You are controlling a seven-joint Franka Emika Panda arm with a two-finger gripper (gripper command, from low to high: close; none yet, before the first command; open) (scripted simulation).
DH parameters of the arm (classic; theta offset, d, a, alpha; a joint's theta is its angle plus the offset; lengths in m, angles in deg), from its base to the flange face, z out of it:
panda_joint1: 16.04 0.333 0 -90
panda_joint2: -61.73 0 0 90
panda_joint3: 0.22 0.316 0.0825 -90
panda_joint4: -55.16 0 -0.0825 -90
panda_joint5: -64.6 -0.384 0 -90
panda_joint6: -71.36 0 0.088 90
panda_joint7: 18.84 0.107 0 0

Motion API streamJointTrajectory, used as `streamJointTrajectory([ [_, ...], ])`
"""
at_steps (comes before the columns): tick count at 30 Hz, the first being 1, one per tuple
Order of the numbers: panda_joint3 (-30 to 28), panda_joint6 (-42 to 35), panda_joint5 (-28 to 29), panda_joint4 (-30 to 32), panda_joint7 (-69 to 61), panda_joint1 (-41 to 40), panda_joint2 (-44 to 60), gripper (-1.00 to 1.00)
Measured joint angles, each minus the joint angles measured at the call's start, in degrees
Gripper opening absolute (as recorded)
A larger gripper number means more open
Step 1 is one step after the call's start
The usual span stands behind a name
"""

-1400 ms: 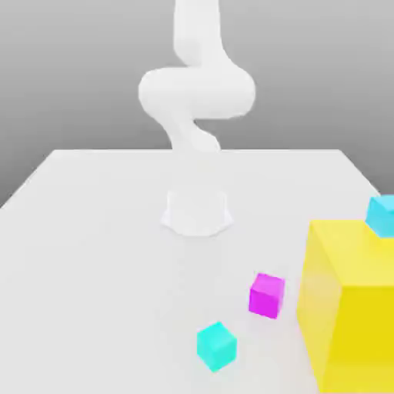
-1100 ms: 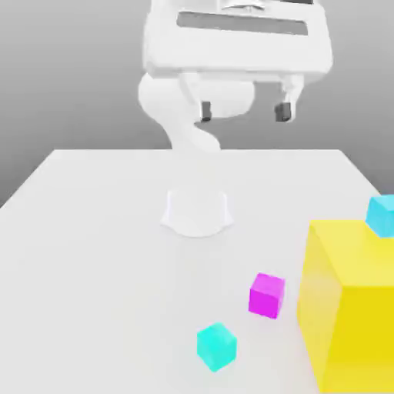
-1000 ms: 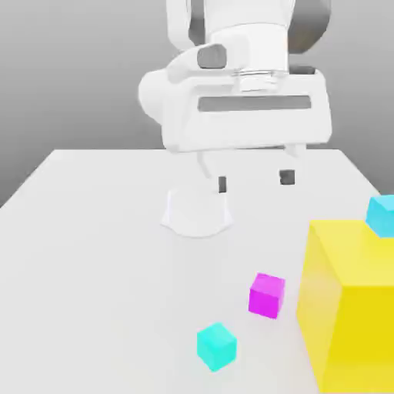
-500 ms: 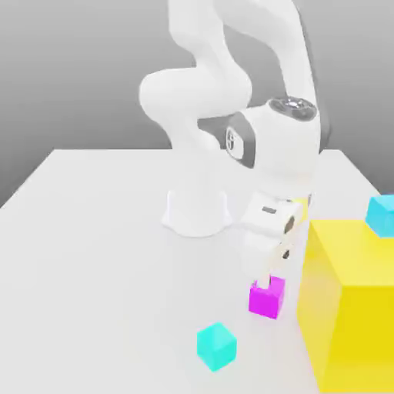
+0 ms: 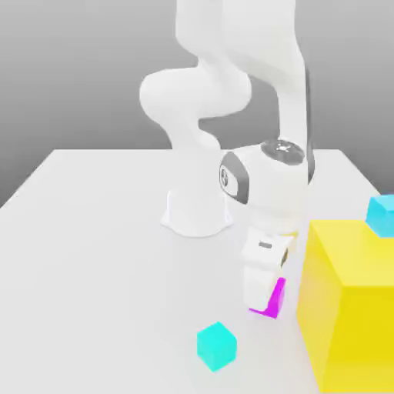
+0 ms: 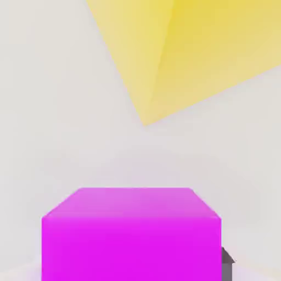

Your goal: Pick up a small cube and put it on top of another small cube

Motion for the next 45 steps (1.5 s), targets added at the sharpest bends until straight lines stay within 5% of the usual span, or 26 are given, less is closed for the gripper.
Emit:
streamJointTrajectory([
  [9,0.79,-13.13,-1.92,2.37,-1.56,0.07,-15.71,-1.00],
  [14,1.30,-23.94,4.90,0.27,-5.02,-0.44,-19.58,-1.00],
  [31,2.88,-65.81,14.11,-31.99,-16.75,-0.11,-19.28,-1.00],
  [41,5.41,-66.69,0.94,-52.35,-16.15,5.00,-11.70,-1.00],
  [45,5.67,-58.31,-1.41,-50.11,-15.47,5.57,-7.99,-1.00],
])
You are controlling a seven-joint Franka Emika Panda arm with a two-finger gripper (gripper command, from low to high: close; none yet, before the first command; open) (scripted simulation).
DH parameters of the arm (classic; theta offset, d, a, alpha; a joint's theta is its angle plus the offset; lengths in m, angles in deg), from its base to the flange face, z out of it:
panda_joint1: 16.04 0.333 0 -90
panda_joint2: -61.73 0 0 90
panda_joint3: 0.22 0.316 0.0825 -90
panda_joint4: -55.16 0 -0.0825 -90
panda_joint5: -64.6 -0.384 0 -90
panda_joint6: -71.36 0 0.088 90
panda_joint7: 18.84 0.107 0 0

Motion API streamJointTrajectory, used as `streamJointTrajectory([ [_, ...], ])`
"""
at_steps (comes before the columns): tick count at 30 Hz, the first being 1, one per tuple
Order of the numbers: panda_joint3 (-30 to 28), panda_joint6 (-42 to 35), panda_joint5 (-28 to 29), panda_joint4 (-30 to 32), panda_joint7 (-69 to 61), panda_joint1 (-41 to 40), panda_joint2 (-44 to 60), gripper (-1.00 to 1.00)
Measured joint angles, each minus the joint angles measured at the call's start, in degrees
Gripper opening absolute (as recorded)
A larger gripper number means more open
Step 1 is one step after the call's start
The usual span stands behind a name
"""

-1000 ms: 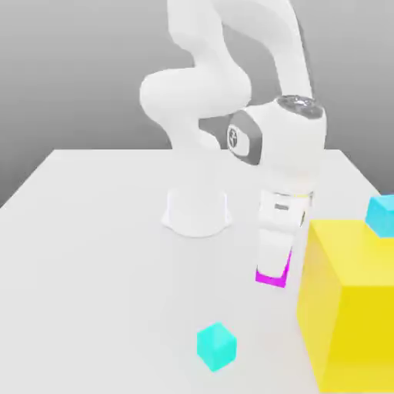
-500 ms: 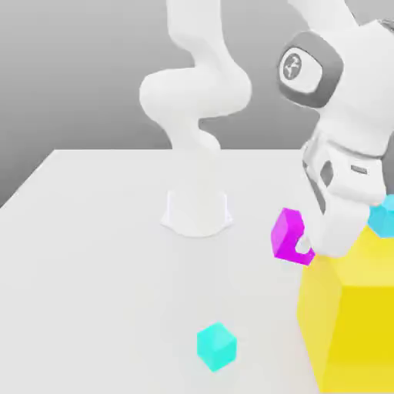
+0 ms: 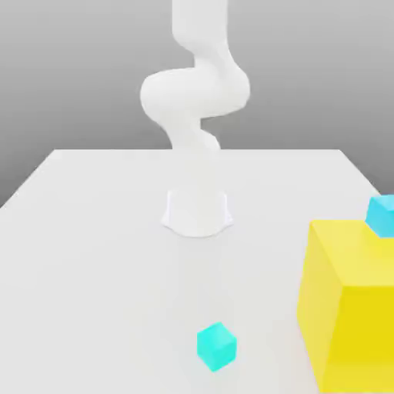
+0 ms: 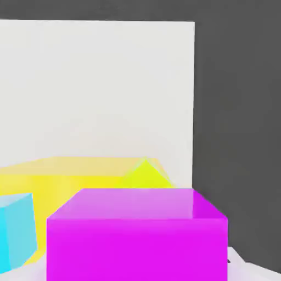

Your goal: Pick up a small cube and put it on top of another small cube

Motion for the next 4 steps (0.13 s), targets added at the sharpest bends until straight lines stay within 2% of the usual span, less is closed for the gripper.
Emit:
streamJointTrajectory([
  [1,0.00,1.47,-0.02,0.83,0.06,0.01,0.56,1.00],
  [4,0.00,1.47,-0.02,0.83,0.06,0.01,0.56,1.00],
])
